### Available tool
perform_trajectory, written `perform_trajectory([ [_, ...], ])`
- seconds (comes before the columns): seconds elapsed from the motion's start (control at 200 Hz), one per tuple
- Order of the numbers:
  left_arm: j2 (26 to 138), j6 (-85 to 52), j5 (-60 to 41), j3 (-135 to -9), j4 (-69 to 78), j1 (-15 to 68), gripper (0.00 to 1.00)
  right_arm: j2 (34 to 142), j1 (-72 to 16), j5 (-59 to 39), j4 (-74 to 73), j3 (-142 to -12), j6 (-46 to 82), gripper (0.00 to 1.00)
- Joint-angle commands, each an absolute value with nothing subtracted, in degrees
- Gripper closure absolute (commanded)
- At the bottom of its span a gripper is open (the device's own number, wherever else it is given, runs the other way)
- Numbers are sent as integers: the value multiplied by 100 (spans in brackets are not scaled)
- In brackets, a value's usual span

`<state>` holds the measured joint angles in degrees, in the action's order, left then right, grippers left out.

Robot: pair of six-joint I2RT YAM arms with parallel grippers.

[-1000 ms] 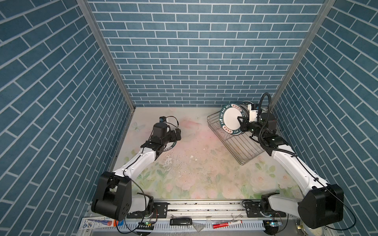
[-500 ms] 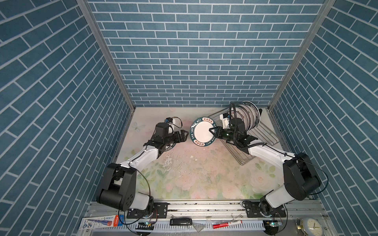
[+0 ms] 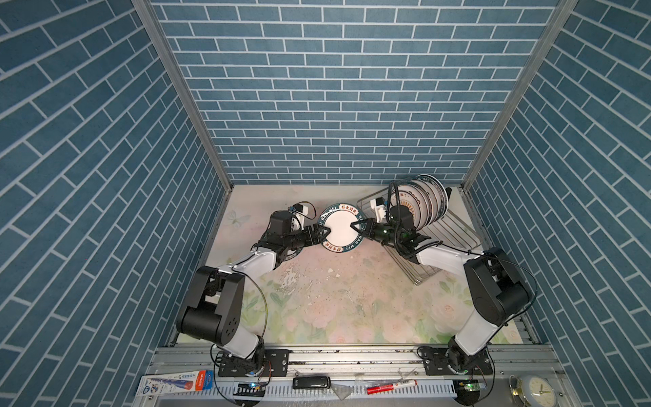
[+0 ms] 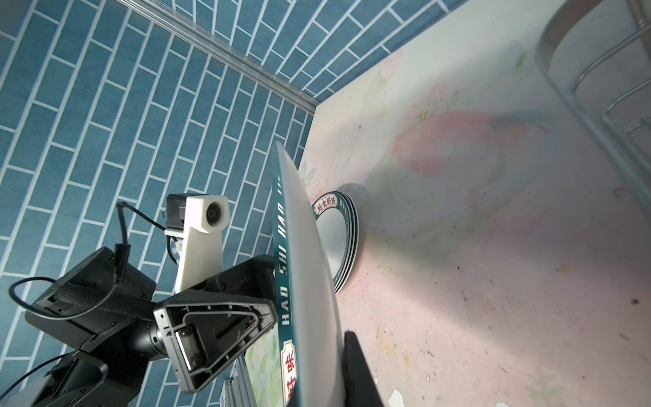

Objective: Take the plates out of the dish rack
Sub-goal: 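Carry the plate toward the left gripper while the left gripper grasps its rim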

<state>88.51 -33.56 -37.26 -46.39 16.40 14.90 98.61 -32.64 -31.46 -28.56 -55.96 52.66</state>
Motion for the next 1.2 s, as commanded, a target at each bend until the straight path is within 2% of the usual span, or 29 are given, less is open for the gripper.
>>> perform_trajectory([
  [0.0,8781,-3367,-3913,-4744,1859,1445,32,9861,-3296,-3397,-3486,-5943,5598,100],
  [0.17,8790,-3374,-3967,-4756,1877,1441,53,9983,-3304,-3453,-3617,-5970,5719,100],
  [0.285,8815,-3410,-3990,-4764,1901,1441,62,10063,-3305,-3512,-3731,-5983,5795,100],
  [0.435,8807,-3413,-3986,-4765,1907,1441,77,10157,-3303,-3567,-3763,-6033,5836,94],
  [0.56,8798,-3409,-4003,-4760,1916,1441,82,10269,-3301,-3638,-3788,-6107,5845,78],
  [0.675,8840,-3409,-4009,-4772,1900,1441,86,10350,-3305,-3691,-3868,-6156,5845,71],
  [0.765,8899,-3409,-4016,-4814,1855,1441,94,10412,-3305,-3734,-3891,-6209,5836,59],
  [0.855,8930,-3414,-4017,-4834,1846,1441,97,10442,-3309,-3753,-3891,-6251,5811,44],
  [0.935,8905,-3410,-3961,-4826,1816,1434,100,10408,-3287,-3703,-3696,-6297,5659,34],
  [1.015,8840,-3418,-3887,-4777,1809,1409,100,10292,-3288,-3589,-3081,-6442,5310,21],
  [1.055,8782,-3439,-3847,-4724,1855,1385,100,10214,-3287,-3478,-2636,-6549,5065,8],
  [1.085,8706,-3452,-3800,-4671,1894,1365,100,10149,-3288,-3348,-2261,-6636,4859,2],
  [1.195,8326,-3331,-3395,-4538,1688,1310,100,9847,-3287,-2647,-708,-6981,4025,1],
])
